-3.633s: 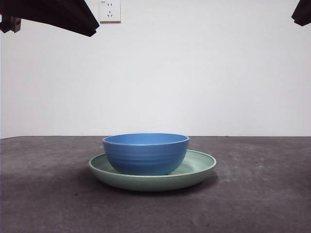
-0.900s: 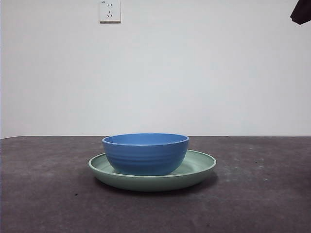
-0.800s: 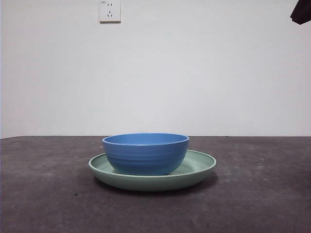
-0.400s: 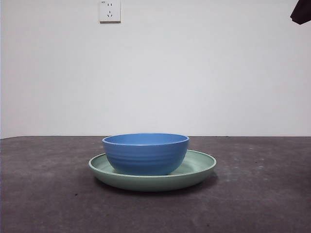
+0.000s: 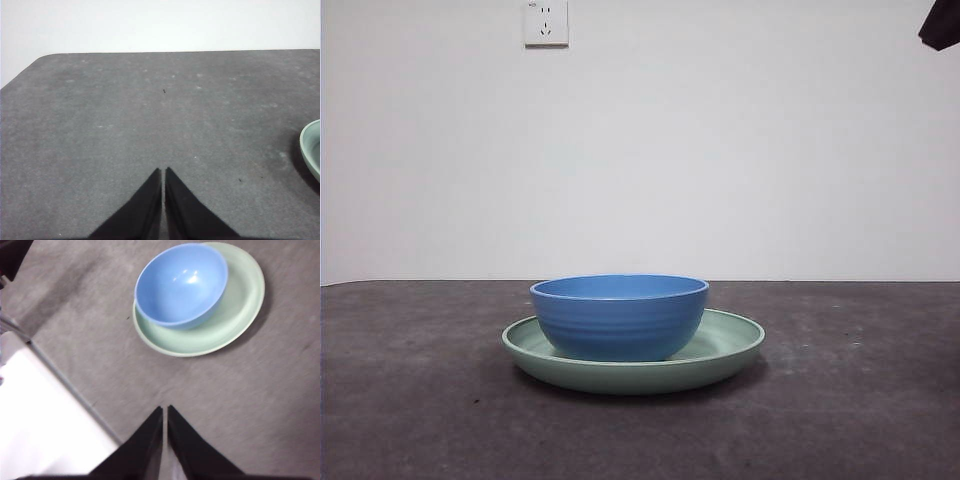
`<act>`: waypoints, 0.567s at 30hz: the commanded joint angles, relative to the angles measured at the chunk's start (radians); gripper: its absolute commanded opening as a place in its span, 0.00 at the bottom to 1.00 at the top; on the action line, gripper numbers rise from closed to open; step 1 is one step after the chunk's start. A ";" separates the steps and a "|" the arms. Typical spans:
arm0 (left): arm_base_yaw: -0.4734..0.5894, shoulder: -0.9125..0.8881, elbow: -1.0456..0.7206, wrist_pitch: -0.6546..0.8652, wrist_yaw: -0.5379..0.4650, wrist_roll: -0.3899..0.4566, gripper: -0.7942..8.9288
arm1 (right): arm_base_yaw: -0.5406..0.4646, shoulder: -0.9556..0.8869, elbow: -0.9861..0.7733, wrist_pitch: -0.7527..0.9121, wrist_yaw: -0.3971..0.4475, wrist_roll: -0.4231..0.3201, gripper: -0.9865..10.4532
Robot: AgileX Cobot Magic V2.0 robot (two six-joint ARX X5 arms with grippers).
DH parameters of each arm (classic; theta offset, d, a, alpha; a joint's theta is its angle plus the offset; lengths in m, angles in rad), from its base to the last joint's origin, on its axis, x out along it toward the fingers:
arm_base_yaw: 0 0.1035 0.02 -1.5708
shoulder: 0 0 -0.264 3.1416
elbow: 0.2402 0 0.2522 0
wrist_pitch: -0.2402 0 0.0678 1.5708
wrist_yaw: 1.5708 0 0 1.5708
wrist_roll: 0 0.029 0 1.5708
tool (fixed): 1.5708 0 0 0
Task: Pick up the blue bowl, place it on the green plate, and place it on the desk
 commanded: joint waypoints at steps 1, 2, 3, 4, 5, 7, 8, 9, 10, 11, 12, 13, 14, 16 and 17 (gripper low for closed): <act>0.001 -0.001 -0.021 -0.007 0.000 -0.007 0.09 | -0.055 -0.045 -0.005 0.072 0.024 -0.066 0.09; 0.001 -0.001 -0.021 -0.007 0.000 -0.007 0.09 | -0.078 -0.063 -0.013 0.101 0.031 -0.064 0.09; 0.001 -0.001 -0.021 -0.007 0.000 -0.007 0.09 | -0.111 -0.088 -0.027 0.145 0.032 -0.064 0.09; 0.001 -0.001 -0.021 -0.007 0.000 -0.007 0.09 | -0.154 -0.124 -0.053 0.200 0.032 -0.064 0.09; 0.001 -0.001 -0.021 -0.007 0.000 -0.007 0.09 | -0.182 -0.148 -0.074 0.235 0.032 -0.064 0.09; 0.001 -0.002 -0.021 -0.007 0.000 -0.007 0.09 | -0.247 -0.212 -0.140 0.322 0.036 -0.065 0.09; 0.001 -0.001 -0.021 -0.007 0.000 -0.007 0.09 | -0.274 -0.241 -0.172 0.359 0.036 -0.066 0.09; 0.001 -0.002 -0.021 -0.007 0.000 -0.007 0.09 | -0.299 -0.270 -0.207 0.394 0.037 -0.066 0.09; 0.001 -0.002 -0.021 -0.007 0.000 -0.007 0.09 | -0.333 -0.311 -0.261 0.449 0.037 -0.066 0.09; 0.001 -0.002 -0.021 -0.007 0.000 -0.007 0.09 | -0.352 -0.336 -0.295 0.484 0.037 -0.065 0.09; 0.001 -0.002 -0.021 -0.007 0.000 -0.007 0.09 | -0.371 -0.364 -0.333 0.518 0.036 -0.065 0.09; 0.001 -0.002 -0.021 -0.007 0.000 -0.007 0.09 | -0.391 -0.396 -0.379 0.561 0.037 -0.065 0.09; 0.001 -0.001 -0.021 -0.007 0.000 -0.007 0.09 | -0.406 -0.426 -0.422 0.597 0.037 -0.065 0.09; 0.001 -0.002 -0.021 -0.007 0.000 -0.007 0.09 | -0.431 -0.483 -0.505 0.665 0.053 -0.064 0.09; 0.001 -0.001 -0.021 -0.007 0.000 -0.007 0.09 | -0.436 -0.504 -0.537 0.687 0.064 -0.063 0.09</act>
